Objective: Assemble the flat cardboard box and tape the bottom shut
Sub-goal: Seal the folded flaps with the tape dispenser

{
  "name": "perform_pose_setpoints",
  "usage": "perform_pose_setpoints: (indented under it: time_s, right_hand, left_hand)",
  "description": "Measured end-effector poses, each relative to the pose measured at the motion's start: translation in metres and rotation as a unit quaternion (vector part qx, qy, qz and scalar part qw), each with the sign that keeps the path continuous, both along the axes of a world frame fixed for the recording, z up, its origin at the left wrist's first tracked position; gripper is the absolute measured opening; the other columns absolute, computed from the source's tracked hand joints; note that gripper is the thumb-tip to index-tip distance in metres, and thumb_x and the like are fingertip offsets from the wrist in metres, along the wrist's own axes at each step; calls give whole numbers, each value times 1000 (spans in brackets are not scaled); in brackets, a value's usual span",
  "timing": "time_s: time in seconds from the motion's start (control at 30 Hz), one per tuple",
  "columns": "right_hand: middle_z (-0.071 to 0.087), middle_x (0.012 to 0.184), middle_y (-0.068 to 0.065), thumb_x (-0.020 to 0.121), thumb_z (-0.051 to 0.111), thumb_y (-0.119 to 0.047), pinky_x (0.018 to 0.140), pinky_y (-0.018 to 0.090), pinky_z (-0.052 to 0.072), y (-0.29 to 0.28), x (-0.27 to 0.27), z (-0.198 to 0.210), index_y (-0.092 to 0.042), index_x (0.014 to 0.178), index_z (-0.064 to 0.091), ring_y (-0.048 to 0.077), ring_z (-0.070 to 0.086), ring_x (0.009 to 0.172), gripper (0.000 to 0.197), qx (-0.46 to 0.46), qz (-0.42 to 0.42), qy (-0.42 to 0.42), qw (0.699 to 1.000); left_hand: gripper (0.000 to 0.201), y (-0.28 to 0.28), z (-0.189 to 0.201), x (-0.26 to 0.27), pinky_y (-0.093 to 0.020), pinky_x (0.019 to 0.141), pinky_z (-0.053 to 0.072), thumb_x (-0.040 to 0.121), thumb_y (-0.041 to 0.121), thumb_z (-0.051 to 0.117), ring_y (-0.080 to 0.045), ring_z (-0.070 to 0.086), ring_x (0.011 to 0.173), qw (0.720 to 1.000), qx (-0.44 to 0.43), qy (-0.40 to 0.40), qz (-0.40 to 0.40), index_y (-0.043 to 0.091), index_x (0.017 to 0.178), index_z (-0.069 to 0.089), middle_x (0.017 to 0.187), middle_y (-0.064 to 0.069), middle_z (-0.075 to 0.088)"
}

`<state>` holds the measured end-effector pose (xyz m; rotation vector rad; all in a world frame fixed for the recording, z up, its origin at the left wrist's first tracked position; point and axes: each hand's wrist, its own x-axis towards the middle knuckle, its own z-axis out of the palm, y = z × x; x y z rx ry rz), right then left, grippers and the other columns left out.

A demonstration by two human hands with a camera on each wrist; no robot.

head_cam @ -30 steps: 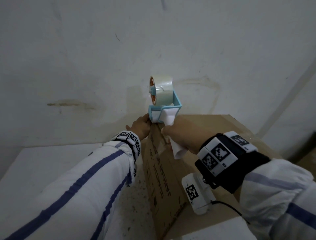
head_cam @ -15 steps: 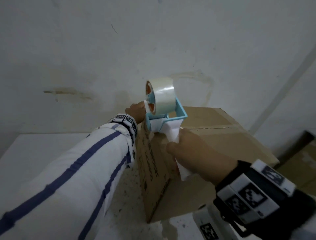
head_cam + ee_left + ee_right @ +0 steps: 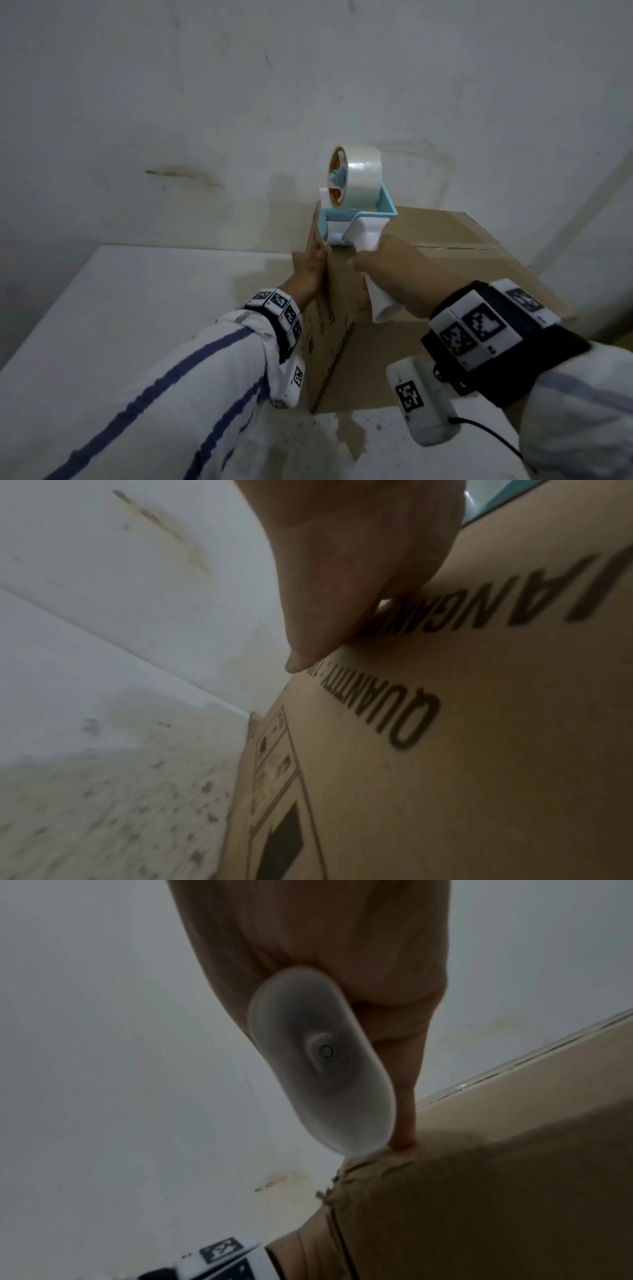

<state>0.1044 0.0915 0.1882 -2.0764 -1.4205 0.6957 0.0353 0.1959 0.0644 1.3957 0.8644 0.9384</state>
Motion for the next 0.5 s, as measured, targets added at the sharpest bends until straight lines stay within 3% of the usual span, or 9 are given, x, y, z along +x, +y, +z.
perform_pose_setpoints:
  time_s: [0.07, 0.13, 0.2, 0.27, 0.37, 0.47, 0.5]
  right_hand:
    - [48, 78, 4, 89, 53, -14, 60, 26, 40, 0, 2, -3, -8, 105, 49, 18, 49, 69, 17, 3, -5, 6, 1000]
    - [46, 75, 3, 89, 53, -14, 57, 25, 38, 0, 4, -4, -8, 104, 48, 15, 46, 65, 17, 1, -6, 7, 1000]
    - [46, 74, 3, 89, 53, -15, 60, 27, 40, 1, 5, -5, -9, 101, 48, 15, 46, 64, 15, 3, -2, 1, 1000]
    - [48, 75, 4, 88, 54, -15, 60, 27, 40, 1, 6, -6, -9, 100, 48, 15, 47, 64, 14, 9, -1, 2, 1000]
    - [50, 77, 5, 88, 55, -15, 60, 27, 41, 1, 7, -7, -10, 101, 48, 16, 48, 65, 15, 11, 0, 7, 1000]
    - [47, 74, 1, 88, 54, -16, 63, 29, 42, -1, 7, -7, -11, 99, 46, 15, 47, 66, 15, 10, 8, -6, 1000]
    - [46, 74, 1, 88, 54, -16, 64, 29, 42, -1, 7, -6, -11, 99, 46, 16, 48, 67, 15, 11, 11, -10, 1000]
  left_hand:
    - [48, -9, -7, 1, -12, 87, 34, 103, 33, 17, -14, 39, 129, 999, -33, 13, 8, 12, 145, 32, 135, -1, 44]
    - [49, -12, -15, 1, -5, 78, 33, 104, 29, 15, -22, 38, 134, 999, -49, 16, -6, 8, 144, 33, 146, -10, 40]
    - [46, -12, -10, -1, -10, 89, 31, 104, 26, 17, -24, 33, 138, 999, -49, 19, 2, 10, 146, 28, 151, -13, 34]
    - [45, -11, -3, 0, -22, 101, 32, 104, 27, 20, -23, 38, 135, 999, -42, -3, 24, 14, 146, 30, 145, -9, 40]
    - [48, -16, 4, 5, -25, 94, 38, 104, 32, 17, -15, 47, 115, 996, -76, -27, 35, 10, 138, 42, 121, -1, 50]
    - [44, -14, 6, 4, -29, 110, 31, 103, 29, 26, -18, 39, 133, 999, -30, 3, 45, 14, 144, 32, 143, 0, 40]
    - [45, -13, 11, -1, -26, 110, 30, 102, 25, 32, -13, 39, 131, 998, 6, 11, 56, 17, 146, 27, 142, 7, 37]
